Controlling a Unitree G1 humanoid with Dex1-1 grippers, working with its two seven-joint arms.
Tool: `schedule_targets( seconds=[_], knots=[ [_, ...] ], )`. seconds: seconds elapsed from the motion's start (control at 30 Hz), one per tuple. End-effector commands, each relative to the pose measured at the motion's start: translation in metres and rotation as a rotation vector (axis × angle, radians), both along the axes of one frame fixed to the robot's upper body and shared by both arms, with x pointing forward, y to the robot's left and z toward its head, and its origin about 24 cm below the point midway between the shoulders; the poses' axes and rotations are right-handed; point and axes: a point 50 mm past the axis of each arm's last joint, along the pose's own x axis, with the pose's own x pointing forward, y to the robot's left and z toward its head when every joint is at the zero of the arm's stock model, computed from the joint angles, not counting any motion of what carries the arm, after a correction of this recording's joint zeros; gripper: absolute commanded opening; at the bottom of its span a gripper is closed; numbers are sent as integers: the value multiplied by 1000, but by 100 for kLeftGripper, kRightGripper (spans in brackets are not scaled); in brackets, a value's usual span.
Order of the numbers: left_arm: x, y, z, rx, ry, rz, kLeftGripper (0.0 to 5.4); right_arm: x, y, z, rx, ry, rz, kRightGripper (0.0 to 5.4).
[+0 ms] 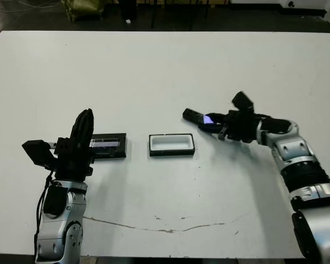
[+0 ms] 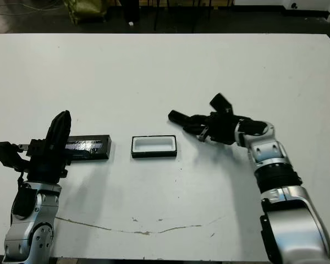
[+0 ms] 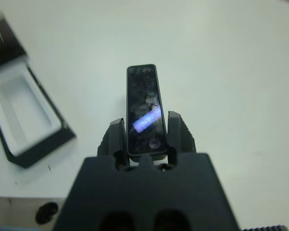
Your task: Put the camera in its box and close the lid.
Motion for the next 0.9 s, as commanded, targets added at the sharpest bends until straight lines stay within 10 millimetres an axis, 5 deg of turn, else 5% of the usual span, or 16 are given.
schedule_targets(
  seconds=[0.03, 0.33, 0.9],
  knots=[
    [-2, 3, -7, 7, 41, 11, 0, 4, -2, 23, 55, -24, 45, 34],
    [-2, 3, -8, 7, 39, 6, 0, -4, 20, 55, 38, -127, 293, 33],
    [-3, 2, -8, 8, 41, 5, 0, -35, 73, 33, -238, 67, 509, 33]
  ],
)
